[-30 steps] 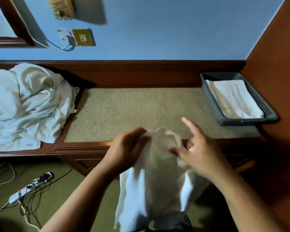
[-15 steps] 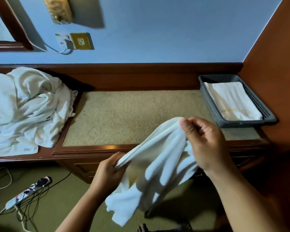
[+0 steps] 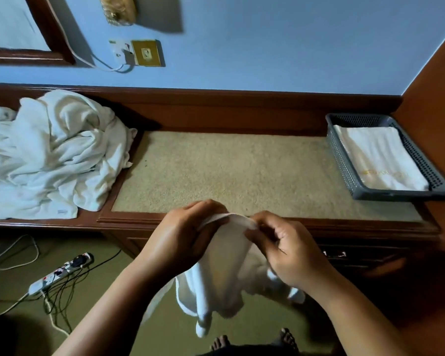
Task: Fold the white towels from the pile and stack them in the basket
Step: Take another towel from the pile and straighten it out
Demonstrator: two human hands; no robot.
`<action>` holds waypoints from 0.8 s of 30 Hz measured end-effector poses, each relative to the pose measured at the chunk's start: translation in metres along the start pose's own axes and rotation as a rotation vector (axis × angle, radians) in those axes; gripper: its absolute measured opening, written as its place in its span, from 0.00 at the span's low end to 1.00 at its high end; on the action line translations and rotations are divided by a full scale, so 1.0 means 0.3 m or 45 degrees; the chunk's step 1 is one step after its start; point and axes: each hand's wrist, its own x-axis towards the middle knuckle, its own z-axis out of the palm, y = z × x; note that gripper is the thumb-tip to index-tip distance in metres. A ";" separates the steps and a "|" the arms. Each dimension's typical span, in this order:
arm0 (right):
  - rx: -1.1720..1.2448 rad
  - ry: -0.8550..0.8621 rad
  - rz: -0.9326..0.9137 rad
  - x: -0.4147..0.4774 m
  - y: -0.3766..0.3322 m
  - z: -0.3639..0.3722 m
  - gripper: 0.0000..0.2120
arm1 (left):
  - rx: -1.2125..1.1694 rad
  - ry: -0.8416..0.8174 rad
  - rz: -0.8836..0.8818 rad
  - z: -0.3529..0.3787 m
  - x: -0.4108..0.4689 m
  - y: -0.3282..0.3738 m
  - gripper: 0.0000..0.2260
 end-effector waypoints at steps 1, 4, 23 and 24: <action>0.001 0.075 -0.049 -0.002 -0.008 -0.006 0.05 | 0.030 -0.004 -0.017 0.014 -0.011 -0.037 0.10; 0.058 0.207 -0.104 -0.002 -0.054 -0.047 0.05 | 0.062 -0.103 -0.178 0.103 -0.070 -0.136 0.16; -0.141 -0.010 0.347 -0.049 0.063 0.005 0.16 | -0.129 -0.066 -0.025 0.115 0.039 0.106 0.14; -0.159 0.072 0.326 -0.049 0.073 -0.004 0.07 | -0.111 -0.055 -0.027 0.113 0.045 0.092 0.15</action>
